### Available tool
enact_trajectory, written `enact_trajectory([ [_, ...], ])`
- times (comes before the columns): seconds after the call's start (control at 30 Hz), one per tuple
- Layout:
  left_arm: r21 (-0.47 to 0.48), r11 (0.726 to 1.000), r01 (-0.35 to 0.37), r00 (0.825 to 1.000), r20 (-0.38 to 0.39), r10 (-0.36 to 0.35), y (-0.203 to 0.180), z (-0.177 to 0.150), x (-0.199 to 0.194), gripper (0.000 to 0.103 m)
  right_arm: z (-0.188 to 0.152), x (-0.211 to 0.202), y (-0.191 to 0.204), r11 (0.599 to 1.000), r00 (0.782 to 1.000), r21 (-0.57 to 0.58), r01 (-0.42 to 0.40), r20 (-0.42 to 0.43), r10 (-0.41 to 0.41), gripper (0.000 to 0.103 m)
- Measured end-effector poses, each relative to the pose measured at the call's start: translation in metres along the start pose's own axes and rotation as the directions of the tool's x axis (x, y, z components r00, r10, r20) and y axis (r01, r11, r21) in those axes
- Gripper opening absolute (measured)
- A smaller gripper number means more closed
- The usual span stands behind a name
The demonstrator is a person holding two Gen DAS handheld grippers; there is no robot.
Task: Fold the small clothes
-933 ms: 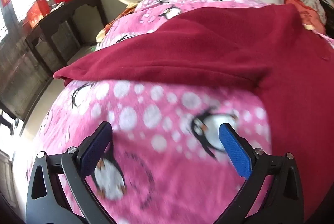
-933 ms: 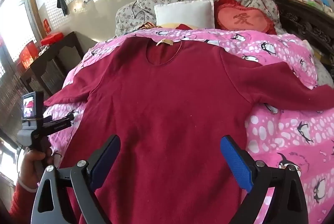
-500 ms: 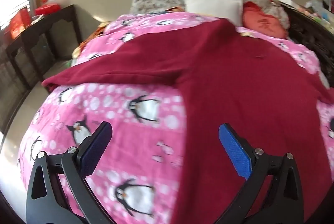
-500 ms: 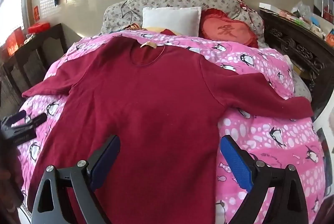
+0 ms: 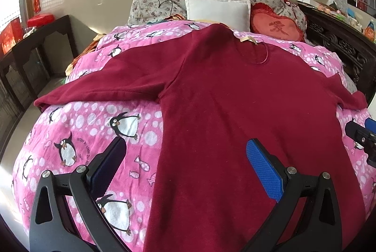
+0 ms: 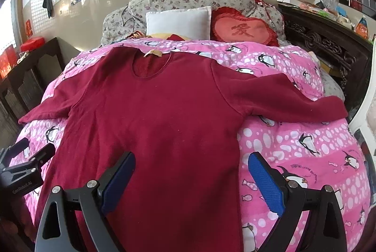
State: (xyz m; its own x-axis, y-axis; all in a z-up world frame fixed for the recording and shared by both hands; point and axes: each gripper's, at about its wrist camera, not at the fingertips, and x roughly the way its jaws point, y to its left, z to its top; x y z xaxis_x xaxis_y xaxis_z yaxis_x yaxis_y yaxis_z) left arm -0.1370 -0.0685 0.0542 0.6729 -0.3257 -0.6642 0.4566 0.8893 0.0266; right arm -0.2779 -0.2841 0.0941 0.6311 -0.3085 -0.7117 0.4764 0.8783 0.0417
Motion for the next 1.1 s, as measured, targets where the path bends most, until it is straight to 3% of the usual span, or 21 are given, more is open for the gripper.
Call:
enact_trajectory([
  [1.1,-0.024,0.998,-0.063,0.998,-0.021,0.063,0.019,0.008,0.020,0.103,0.014,0.013,0.000,0.998,0.998,0.022,-0.052,-0.018,0.053,0.096],
])
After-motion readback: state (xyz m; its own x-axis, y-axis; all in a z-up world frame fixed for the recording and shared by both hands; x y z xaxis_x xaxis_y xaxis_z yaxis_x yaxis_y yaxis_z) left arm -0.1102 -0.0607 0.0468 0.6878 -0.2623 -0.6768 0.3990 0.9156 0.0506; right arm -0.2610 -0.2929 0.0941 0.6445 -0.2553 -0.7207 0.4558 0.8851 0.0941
